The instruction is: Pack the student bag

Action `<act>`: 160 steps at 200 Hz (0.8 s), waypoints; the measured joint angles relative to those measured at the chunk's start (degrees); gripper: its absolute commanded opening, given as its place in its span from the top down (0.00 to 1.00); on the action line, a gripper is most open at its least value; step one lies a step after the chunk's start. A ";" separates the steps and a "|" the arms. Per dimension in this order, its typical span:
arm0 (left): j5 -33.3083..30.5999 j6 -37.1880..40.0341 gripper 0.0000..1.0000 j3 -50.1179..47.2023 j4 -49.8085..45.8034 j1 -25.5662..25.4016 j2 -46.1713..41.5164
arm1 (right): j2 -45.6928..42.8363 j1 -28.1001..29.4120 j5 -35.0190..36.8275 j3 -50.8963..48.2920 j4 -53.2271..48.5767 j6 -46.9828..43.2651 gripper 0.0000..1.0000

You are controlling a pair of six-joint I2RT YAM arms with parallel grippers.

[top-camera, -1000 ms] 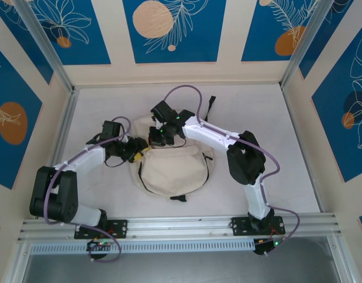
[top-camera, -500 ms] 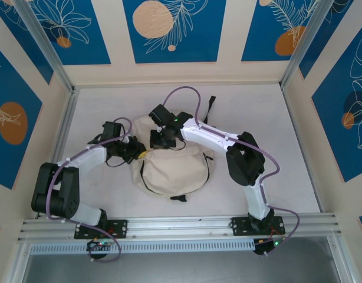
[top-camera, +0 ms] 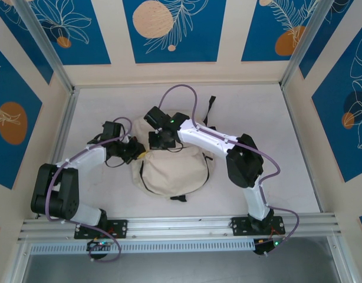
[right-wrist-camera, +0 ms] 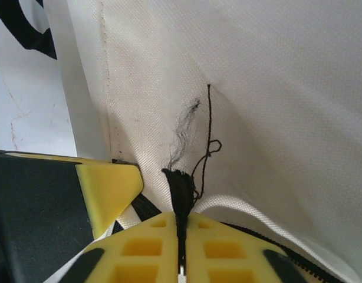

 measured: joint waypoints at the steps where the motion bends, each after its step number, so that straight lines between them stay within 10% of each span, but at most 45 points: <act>1: 0.00 0.02 1.00 0.00 -0.04 0.00 0.02 | 0.00 0.00 0.00 0.00 -0.02 0.11 0.96; 71: -0.61 1.22 1.00 0.70 -1.66 0.00 -0.17 | -1.68 1.01 0.28 -1.49 3.54 -2.49 1.00; 160: -3.50 1.88 1.00 0.94 -4.85 -0.04 -2.84 | -4.50 4.44 18.38 -5.40 -1.07 1.81 1.00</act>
